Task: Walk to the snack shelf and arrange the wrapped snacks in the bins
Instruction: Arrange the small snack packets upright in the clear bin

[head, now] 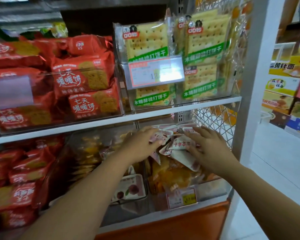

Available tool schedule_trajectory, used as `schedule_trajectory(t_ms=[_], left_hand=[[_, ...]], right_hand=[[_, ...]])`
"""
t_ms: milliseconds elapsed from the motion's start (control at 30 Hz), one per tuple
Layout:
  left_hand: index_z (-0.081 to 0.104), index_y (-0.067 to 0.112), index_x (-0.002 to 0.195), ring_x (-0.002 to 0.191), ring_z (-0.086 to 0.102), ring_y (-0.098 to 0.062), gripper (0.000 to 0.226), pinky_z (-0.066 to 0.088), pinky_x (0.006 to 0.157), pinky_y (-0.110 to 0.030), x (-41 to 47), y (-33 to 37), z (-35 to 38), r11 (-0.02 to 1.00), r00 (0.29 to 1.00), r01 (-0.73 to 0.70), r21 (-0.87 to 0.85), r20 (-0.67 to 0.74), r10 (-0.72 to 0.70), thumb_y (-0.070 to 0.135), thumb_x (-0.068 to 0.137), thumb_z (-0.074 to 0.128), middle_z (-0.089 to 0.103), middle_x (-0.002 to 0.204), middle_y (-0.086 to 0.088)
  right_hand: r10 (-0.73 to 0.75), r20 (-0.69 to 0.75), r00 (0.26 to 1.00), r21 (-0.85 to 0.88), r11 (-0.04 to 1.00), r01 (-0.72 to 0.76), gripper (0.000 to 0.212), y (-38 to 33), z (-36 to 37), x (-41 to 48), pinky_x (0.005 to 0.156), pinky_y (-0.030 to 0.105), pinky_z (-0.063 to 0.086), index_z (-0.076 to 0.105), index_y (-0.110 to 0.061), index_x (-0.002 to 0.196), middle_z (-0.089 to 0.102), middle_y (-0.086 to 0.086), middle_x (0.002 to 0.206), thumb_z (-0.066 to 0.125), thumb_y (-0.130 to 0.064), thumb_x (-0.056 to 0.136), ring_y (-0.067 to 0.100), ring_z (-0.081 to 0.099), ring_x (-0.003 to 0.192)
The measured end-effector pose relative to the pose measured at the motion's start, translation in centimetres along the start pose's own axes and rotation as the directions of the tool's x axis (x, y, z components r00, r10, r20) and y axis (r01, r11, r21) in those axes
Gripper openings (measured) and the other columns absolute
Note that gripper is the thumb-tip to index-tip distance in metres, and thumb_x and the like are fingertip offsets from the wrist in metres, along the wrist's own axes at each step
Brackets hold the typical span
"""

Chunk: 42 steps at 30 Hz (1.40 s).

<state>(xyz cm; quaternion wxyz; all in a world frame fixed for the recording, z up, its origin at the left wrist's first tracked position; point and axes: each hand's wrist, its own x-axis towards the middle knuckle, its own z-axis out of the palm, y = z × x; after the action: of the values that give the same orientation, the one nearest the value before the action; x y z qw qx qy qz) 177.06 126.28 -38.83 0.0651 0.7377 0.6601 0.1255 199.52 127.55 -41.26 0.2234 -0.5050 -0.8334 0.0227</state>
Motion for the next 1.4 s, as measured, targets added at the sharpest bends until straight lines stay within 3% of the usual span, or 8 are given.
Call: schedule_trajectory(t_ms=[133, 400, 533, 700, 833, 967, 1167, 1400], left_hand=[[0.055, 0.033, 0.126, 0.113, 0.053, -0.010, 0.034, 0.044, 0.096, -0.032, -5.9, -3.0, -1.5, 0.996, 0.968, -0.057, -0.073, -0.249, 0.037, 0.032, 0.092, 0.054, 0.053, 0.130, 0.011], [0.065, 0.026, 0.116, 0.095, 0.062, -0.008, 0.029, 0.048, 0.077, -0.020, -15.9, -10.8, -2.2, 0.999, 0.942, 0.033, -0.026, -0.332, -0.040, 0.020, 0.088, 0.063, 0.063, 0.109, 0.012], [0.067, 0.024, 0.112, 0.090, 0.059, -0.003, 0.026, 0.035, 0.074, -0.003, -17.9, -13.5, -1.3, 0.998, 0.936, 0.049, -0.043, -0.345, -0.061, 0.018, 0.087, 0.064, 0.060, 0.102, 0.017], [0.068, 0.026, 0.105, 0.093, 0.062, -0.005, 0.033, 0.039, 0.100, -0.033, -18.6, -15.0, 0.1, 0.998, 0.931, -0.028, 0.048, -0.363, 0.043, 0.039, 0.092, 0.041, 0.069, 0.101, 0.013], [0.065, 0.032, 0.108, 0.100, 0.055, 0.002, 0.054, 0.018, 0.109, -0.023, -18.8, -15.8, 0.2, 0.995, 0.940, -0.081, 0.053, -0.327, 0.094, 0.062, 0.091, 0.024, 0.064, 0.105, 0.019], [0.066, 0.034, 0.109, 0.106, 0.051, 0.005, 0.073, 0.005, 0.111, -0.019, -19.0, -16.1, 0.4, 0.991, 0.936, -0.126, 0.040, -0.326, 0.132, 0.072, 0.087, 0.008, 0.061, 0.110, 0.022], [0.067, 0.033, 0.104, 0.103, 0.053, 0.003, 0.070, 0.011, 0.111, -0.025, -19.1, -15.8, 0.6, 0.991, 0.922, -0.129, 0.045, -0.363, 0.136, 0.070, 0.088, 0.010, 0.063, 0.107, 0.020], [0.067, 0.034, 0.105, 0.101, 0.057, -0.001, 0.064, 0.020, 0.107, -0.029, -18.5, -15.5, 0.9, 0.995, 0.926, -0.072, 0.063, -0.366, 0.090, 0.067, 0.090, 0.015, 0.064, 0.107, 0.019]], right_hand=[[-0.168, -0.070, 0.983, 0.157, 0.972, 0.178, 0.036, -4.9, -1.1, -0.7, 0.100, 0.035, 0.040, 0.055, -0.028, 0.127, 0.057, -0.005, 0.127, 0.054, -0.030, 0.091, 0.016, 0.048, 0.118], [-0.505, 0.247, 0.827, 0.268, 0.856, 0.442, 0.030, -14.1, 2.3, -1.0, 0.085, 0.028, 0.050, 0.060, -0.024, 0.121, 0.064, -0.007, 0.115, 0.051, -0.031, 0.094, 0.002, 0.056, 0.092], [-0.457, 0.485, 0.745, 0.284, 0.889, 0.360, 0.041, -17.1, 4.4, 0.7, 0.089, 0.037, 0.048, 0.054, -0.019, 0.128, 0.060, 0.003, 0.124, 0.057, -0.032, 0.090, 0.017, 0.056, 0.108], [-0.312, 0.782, 0.540, 0.153, 0.935, 0.319, 0.072, -19.1, 6.2, 4.2, 0.086, 0.027, 0.045, 0.030, -0.026, 0.144, 0.044, -0.004, 0.141, 0.063, -0.045, 0.083, 0.010, 0.053, 0.105], [-0.192, 0.849, 0.492, 0.013, 0.939, 0.344, 0.082, -19.8, 6.6, 5.9, 0.103, 0.028, 0.035, 0.028, -0.025, 0.144, 0.031, -0.005, 0.150, 0.069, -0.047, 0.078, 0.017, 0.036, 0.132], [-0.317, 0.680, 0.661, 0.081, 0.929, 0.362, 0.043, -20.0, 6.0, 4.9, 0.061, 0.016, 0.036, 0.050, -0.020, 0.106, 0.047, -0.016, 0.085, 0.074, -0.038, 0.075, 0.010, 0.048, 0.083], [-0.354, 0.112, 0.929, 0.234, 0.918, 0.321, 0.023, -18.3, 2.9, 1.3, 0.050, 0.021, 0.040, 0.045, -0.026, 0.096, 0.056, -0.004, 0.062, 0.065, -0.023, 0.085, 0.004, 0.053, 0.053], [0.225, -0.271, 0.936, 0.456, 0.886, -0.081, 0.061, -12.0, 1.5, 1.6, 0.064, 0.026, 0.045, 0.033, -0.011, 0.136, 0.056, 0.000, 0.103, 0.066, -0.014, 0.084, 0.023, 0.057, 0.080]])
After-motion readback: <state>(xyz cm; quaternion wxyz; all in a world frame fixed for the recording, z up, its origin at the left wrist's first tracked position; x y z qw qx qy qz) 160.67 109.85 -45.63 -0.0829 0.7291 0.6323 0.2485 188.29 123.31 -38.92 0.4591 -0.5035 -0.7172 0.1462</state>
